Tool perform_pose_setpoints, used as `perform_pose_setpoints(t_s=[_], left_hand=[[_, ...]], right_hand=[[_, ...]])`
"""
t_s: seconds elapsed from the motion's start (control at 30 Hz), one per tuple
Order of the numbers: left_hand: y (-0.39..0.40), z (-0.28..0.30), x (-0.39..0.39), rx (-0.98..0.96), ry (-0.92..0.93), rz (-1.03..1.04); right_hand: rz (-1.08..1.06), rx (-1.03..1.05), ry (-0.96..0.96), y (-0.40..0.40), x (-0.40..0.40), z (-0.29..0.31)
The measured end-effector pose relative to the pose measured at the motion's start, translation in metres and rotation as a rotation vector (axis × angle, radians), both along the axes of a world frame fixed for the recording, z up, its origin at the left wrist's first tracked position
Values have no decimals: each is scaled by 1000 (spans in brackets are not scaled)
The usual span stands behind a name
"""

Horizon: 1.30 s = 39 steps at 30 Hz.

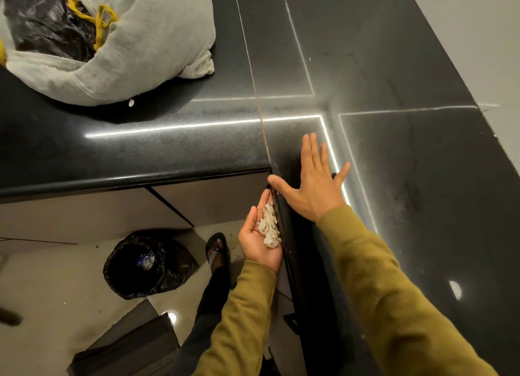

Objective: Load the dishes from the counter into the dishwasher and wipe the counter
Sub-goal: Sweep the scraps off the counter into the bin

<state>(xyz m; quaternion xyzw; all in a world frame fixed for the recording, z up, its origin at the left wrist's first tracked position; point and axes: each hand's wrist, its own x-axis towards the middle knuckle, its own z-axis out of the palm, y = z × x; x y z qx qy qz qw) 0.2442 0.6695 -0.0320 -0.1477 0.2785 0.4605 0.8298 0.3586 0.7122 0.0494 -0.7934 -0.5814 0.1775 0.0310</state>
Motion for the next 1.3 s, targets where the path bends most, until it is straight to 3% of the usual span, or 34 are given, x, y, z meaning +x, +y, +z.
perform_pose_setpoints(t_s=[0.17,0.3,0.37,0.47,0.57,0.77,0.87,1.0,1.13,1.23,1.3], left_hand=[[1,1,0,16,-6,7],[3,-7,2,14,56,-10],[4,-10,2,27,54,-25],[3,-8,1,28,32,-25],[2,-2,1,42,53,-11],[3,-1,0,4,91,1],[1,-2,-2,13,70,-34],[-5,-5,0,24,71,-57],[-7,-9,1,-3,72,-45],[-7,-10,0,5,64,-49],[-7,-7,-1,0,35,-44]], right_hand=[[-64,-11,-36,-4,4,-2],[20,-28,-85,-27,-6,-3],[27,0,-17,-38,-8,0],[-107,122,126,-50,0,7],[-189,112,91,-62,0,2],[-39,138,44,-82,-15,2],[-62,81,173,-105,-4,11],[-33,-45,111,-130,4,7],[-153,18,96,-106,-9,-1],[-109,66,11,-78,-22,-8],[-119,125,59,-67,-20,-5]])
